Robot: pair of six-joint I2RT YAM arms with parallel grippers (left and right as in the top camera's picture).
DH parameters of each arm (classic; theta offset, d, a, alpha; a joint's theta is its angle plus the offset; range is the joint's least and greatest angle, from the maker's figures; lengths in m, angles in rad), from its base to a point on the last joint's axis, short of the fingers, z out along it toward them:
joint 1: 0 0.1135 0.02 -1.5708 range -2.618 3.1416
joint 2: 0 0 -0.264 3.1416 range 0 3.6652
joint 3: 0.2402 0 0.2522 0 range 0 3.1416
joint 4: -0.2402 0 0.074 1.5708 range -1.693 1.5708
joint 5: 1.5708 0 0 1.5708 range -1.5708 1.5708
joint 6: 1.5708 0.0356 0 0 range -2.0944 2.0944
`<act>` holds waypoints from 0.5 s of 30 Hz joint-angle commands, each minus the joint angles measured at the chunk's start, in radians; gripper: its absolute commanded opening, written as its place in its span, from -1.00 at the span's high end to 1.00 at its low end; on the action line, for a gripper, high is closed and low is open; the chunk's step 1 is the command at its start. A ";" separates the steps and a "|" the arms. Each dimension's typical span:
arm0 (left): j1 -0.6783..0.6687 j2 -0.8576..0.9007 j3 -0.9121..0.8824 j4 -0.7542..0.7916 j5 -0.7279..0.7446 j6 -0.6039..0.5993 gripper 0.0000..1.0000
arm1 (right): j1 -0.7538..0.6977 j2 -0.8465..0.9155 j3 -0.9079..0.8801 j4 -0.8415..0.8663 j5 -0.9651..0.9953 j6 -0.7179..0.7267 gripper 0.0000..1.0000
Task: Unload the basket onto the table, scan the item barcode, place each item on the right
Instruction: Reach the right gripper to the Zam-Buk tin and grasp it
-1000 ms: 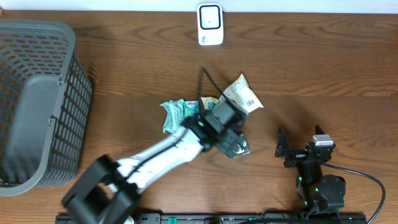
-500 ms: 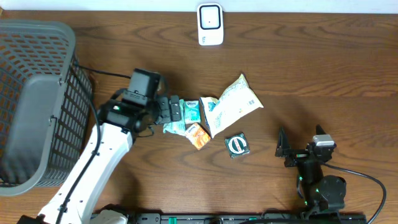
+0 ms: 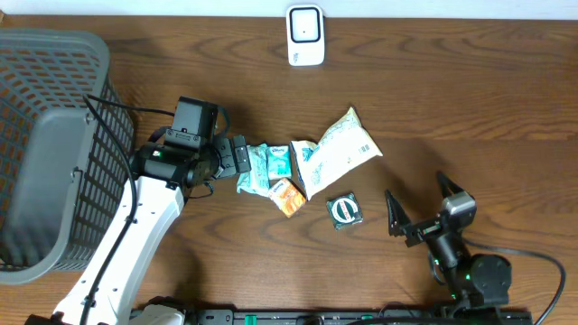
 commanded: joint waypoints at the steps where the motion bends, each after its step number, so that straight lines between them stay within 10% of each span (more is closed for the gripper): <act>1: 0.005 0.003 0.011 -0.005 -0.017 0.006 -1.00 | -0.004 0.181 0.203 -0.056 -0.089 -0.018 -0.99; 15: 0.005 0.003 0.011 -0.005 -0.017 0.006 -1.00 | -0.003 0.827 0.886 -0.782 -0.159 -0.069 -0.98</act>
